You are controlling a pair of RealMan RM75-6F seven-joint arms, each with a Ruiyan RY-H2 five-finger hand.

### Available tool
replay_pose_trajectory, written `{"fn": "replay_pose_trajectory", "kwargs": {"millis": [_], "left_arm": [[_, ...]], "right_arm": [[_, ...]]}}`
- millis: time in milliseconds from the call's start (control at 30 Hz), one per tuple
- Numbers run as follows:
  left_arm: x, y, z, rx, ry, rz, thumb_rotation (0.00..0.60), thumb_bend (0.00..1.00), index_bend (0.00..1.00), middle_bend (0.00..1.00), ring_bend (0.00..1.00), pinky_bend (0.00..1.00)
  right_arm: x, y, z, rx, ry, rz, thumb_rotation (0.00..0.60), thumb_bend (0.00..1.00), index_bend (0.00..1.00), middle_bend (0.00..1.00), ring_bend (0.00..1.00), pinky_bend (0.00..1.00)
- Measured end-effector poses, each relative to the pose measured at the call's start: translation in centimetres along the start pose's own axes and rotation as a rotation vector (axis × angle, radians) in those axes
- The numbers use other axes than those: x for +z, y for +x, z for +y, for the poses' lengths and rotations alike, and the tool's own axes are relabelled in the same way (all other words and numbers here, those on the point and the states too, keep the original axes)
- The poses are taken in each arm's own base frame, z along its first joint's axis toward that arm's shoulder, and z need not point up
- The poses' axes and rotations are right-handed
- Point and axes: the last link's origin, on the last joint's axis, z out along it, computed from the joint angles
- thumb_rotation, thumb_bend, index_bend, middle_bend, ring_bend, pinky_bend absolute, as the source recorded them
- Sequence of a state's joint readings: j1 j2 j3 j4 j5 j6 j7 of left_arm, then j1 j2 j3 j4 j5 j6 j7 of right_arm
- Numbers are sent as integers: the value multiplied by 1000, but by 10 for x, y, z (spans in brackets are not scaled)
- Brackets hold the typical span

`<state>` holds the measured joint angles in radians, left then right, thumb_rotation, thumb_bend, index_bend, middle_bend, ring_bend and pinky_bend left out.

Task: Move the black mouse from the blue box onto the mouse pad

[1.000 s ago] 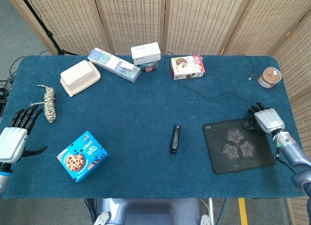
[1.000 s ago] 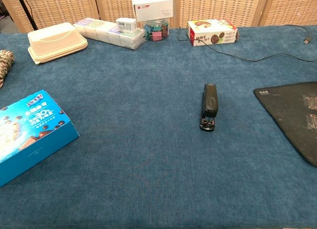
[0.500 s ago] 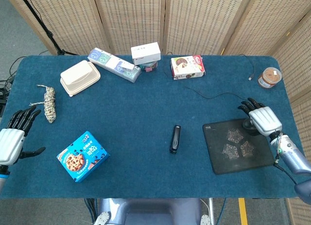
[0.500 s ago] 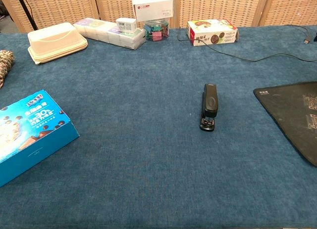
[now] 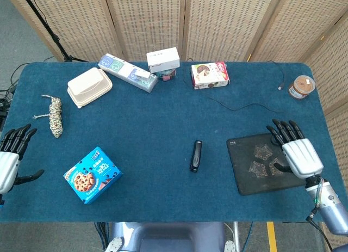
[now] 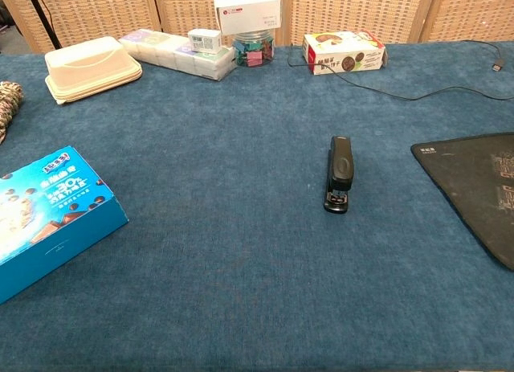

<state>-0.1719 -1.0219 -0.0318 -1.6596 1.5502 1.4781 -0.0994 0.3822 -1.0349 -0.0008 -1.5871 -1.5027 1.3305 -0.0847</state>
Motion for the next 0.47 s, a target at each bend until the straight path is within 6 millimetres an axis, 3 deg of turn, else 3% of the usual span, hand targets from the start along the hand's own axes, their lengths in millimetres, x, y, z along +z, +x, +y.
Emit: {"fn": "replay_pose_trajectory", "kwargs": {"millis": [200, 467], "left_arm": [[-13, -7, -8, 11, 17, -7, 600, 65, 0, 0, 0, 0], [-24, -8, -19, 14, 30, 12, 600, 64, 0, 0, 0, 0]], "right_arm": [[-44, -5, 0, 36, -88, 10, 600, 0, 0, 0, 0, 0], [-79, -6, -1, 48, -175, 88, 600, 0, 0, 0, 0, 0]]}}
